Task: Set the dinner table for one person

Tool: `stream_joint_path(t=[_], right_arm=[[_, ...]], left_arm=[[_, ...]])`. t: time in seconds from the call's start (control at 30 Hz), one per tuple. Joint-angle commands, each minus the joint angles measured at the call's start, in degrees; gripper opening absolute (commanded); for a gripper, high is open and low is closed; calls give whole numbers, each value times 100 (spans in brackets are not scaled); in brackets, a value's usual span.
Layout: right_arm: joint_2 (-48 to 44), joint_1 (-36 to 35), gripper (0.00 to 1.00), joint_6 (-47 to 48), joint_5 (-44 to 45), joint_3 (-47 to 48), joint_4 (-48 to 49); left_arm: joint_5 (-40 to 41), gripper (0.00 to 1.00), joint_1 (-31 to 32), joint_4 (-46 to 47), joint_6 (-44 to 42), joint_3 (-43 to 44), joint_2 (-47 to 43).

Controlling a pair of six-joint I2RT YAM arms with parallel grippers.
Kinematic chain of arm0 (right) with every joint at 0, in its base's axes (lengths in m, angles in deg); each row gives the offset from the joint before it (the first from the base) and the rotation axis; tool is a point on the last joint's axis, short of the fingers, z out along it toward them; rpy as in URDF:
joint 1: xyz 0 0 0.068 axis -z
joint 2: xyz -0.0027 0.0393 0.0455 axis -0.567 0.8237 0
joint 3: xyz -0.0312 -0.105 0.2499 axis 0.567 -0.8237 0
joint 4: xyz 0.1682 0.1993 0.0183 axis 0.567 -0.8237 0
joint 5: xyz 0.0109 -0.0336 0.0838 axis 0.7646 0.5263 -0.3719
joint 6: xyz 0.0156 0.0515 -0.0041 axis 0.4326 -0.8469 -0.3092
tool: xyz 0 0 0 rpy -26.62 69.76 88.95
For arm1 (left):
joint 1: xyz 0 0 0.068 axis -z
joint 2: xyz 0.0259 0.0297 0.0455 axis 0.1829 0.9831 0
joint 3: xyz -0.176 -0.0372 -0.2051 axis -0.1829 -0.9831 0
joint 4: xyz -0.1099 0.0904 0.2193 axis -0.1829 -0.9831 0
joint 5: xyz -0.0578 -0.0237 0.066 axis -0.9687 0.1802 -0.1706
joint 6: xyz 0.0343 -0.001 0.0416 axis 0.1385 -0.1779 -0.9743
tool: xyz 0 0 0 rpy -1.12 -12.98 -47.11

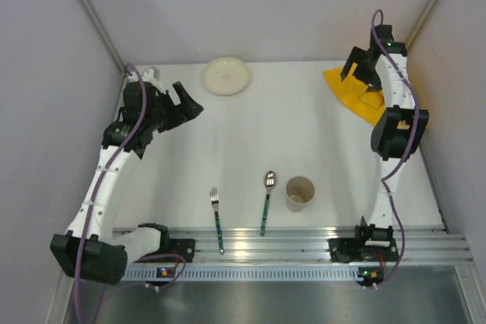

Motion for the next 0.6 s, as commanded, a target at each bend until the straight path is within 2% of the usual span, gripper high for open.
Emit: stream_joint_path(t=[0.0,0.1,0.4,0.5,0.53,0.57], right_arm=[[96,376,100,-87,177,95,-396],[296,420,100,-122,326,-187,-26],[1457,201,94,-192,554,278,-245],[1642,104,87,-157,669,147,-315],[1669,104,76,-140,626,68,-289],[1669,87,72,-122,599,-98,-254]], left_arm=[[131,98,-7,-306,126,-215,-459],[202,99,-7,-473,73,-285,-530],[404,99,-7,-456,-41,-198,-127],[457,99,-7,-456,-111,-13,76],[466,99,-7,-438,-120,66,129],[492,99,-7,-438,-155,101,190]])
